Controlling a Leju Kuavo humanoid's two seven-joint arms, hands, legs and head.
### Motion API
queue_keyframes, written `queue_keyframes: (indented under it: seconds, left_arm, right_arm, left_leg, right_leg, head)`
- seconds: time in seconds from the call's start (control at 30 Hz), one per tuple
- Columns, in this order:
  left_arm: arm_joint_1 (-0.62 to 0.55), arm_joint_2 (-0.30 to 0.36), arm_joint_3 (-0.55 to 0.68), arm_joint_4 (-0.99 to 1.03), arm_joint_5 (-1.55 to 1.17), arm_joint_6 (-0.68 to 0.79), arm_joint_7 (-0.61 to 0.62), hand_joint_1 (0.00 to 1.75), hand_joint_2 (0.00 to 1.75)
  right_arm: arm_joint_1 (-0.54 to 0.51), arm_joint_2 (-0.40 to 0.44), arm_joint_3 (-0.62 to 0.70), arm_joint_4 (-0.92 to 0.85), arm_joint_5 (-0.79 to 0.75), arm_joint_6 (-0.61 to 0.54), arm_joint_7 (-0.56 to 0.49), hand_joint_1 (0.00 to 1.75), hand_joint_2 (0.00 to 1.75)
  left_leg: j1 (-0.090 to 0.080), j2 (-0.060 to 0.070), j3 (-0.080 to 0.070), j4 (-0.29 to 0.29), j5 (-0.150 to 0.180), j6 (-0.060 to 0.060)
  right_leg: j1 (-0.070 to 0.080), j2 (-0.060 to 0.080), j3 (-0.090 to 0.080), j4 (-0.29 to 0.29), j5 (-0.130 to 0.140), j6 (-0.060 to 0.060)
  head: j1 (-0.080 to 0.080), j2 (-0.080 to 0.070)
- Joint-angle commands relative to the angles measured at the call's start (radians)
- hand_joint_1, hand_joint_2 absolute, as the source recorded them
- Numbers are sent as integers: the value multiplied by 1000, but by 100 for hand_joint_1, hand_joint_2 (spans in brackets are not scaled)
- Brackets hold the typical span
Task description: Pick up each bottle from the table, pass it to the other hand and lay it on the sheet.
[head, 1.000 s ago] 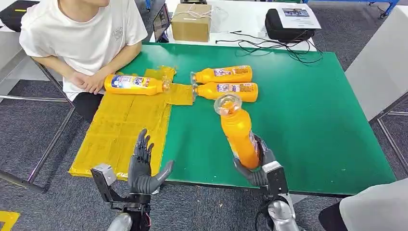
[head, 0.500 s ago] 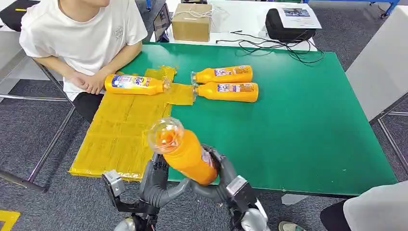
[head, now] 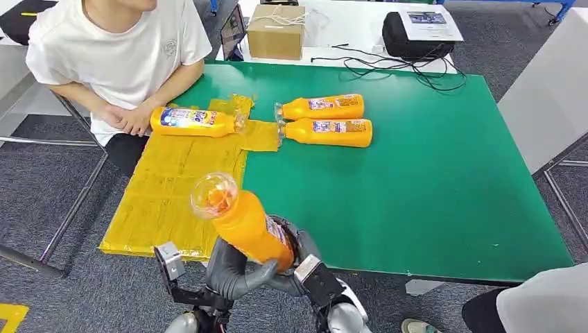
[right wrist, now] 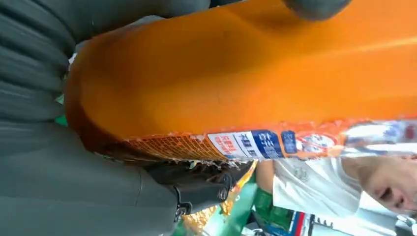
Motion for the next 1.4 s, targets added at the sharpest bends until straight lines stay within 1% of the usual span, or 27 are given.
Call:
queue_keyframes:
  seconds: [0.03,0.07,0.1,0.27,0.3,0.6,0.63,0.67,0.7,0.73,0.77,0.8,0.83,0.87,0.93,0.97,1.03,1.07,1.13,1.17,1.3,1.4]
  left_arm:
    - [-55,2,4,91,-8,32,21,0,175]
    - [-59,-2,15,102,6,27,27,56,175]
    - [-59,-9,29,108,38,2,37,175,175]
    - [-60,-9,31,110,46,-6,41,175,175]
    - [-60,-9,31,110,46,-6,41,175,175]
    - [-58,-9,30,106,56,-16,45,175,175]
    - [-58,-8,29,105,63,-26,47,175,175]
    - [-58,-5,26,105,70,-38,50,175,175]
    - [-49,-1,22,109,84,-36,90,175,175]
    - [-37,7,17,90,71,-15,97,175,175]
    - [-36,7,18,88,70,-13,97,175,175]
    - [-28,9,19,76,71,-9,94,175,175]
    - [-23,8,26,66,83,-8,94,175,175]
    - [-23,10,30,63,87,-5,94,175,175]
    - [-22,9,43,57,86,11,86,175,175]
    - [-25,7,56,55,65,43,69,175,175]
    - [-43,15,59,59,-18,109,45,175,175]
    - [-50,18,60,67,-52,133,42,175,175]
    - [-68,14,71,81,-154,192,7,175,175]
    - [-74,15,79,83,-172,205,3,175,175]
    - [-77,14,83,85,-174,204,3,175,175]
    - [-74,13,84,84,-176,203,3,175,175]
  right_arm:
    - [-61,-12,62,119,8,-6,34,175,175]
    - [-63,-12,78,120,14,-2,36,175,175]
    - [-63,-11,87,121,11,-4,36,175,175]
    - [-64,-10,88,121,10,-5,35,175,175]
    - [-64,-10,88,121,10,-5,35,175,175]
    - [-67,-10,91,123,11,-4,36,175,175]
    - [-68,-11,94,124,13,-4,36,175,175]
    - [-70,-11,98,125,17,-6,38,175,175]
    - [-64,-6,97,133,52,-74,56,175,175]
    - [-62,2,104,140,98,-137,73,175,175]
    - [-61,3,104,140,100,-141,73,166,175]
    - [-56,10,100,138,106,-162,73,5,175]
    - [-51,19,93,135,104,-187,67,0,175]
    - [-53,22,92,136,107,-201,69,0,0]
    - [-50,22,100,126,141,-268,40,0,0]
    - [-46,20,101,114,153,-305,18,0,0]
    - [-36,17,99,92,164,-361,-17,0,0]
    - [-33,15,99,85,173,-380,-25,0,0]
    - [-21,13,89,74,177,-432,-60,0,0]
    - [-21,12,88,74,177,-441,-68,0,0]
    - [-21,11,88,75,176,-441,-69,0,0]
    - [-22,12,88,78,175,-442,-69,0,0]
  left_leg:
    - [2,-1,5,-1,-1,-2]
    - [1,0,3,-1,-1,-1]
    - [1,0,4,-1,-1,-1]
    - [2,-1,5,-1,-2,-2]
    - [1,-1,3,-1,0,-1]
    - [2,-1,5,0,-2,-2]
    - [1,-1,2,-1,-1,-1]
    - [1,-1,3,0,-1,-1]
    - [2,-1,5,0,-2,-2]
    - [1,-1,3,0,-1,-1]
    - [1,0,3,-1,-1,-1]
    - [2,0,4,0,-2,-2]
    - [1,0,3,-1,-1,-1]
    - [2,1,5,-1,-2,-2]
    - [1,0,3,0,-1,-1]
    - [2,0,4,0,-2,-2]
    - [1,1,1,0,-1,-1]
    - [2,1,3,0,-2,-2]
    - [2,-1,3,0,-2,-2]
    - [1,-2,2,-1,-1,-1]
    - [0,0,1,-1,0,-1]
    - [2,0,3,0,-2,-2]
  right_leg:
    - [2,2,5,-2,-1,-2]
    - [0,2,3,-1,0,-1]
    - [1,2,4,-1,0,-2]
    - [2,2,5,-1,-1,-2]
    - [1,1,3,-1,-1,-1]
    - [2,2,5,-1,-2,-2]
    - [1,1,2,-1,0,-1]
    - [1,2,3,-1,-1,-1]
    - [2,2,5,-1,-1,-2]
    - [1,2,3,-1,-1,-2]
    - [1,2,3,-1,-1,-1]
    - [1,2,4,-1,-1,-2]
    - [1,2,3,-1,-1,-2]
    - [1,4,5,-1,-1,-2]
    - [1,2,2,-1,-1,-1]
    - [1,3,3,-1,-1,-2]
    - [1,2,1,0,0,-1]
    - [1,4,3,0,-1,-2]
    - [2,2,3,-1,-1,-2]
    - [1,0,2,-1,-1,-1]
    - [0,1,1,-1,0,-1]
    - [1,3,3,0,-1,-2]
  head:
    - [0,0]
    - [0,0]
    - [0,0]
    - [0,0]
    - [0,0]
    - [0,0]
    - [0,0]
    - [0,0]
    - [0,0]
    - [0,0]
    - [0,0]
    - [0,0]
    - [0,0]
    - [0,0]
    - [0,0]
    - [0,0]
    - [0,0]
    - [0,0]
    - [0,0]
    - [0,0]
    - [0,0]
    - [1,0]
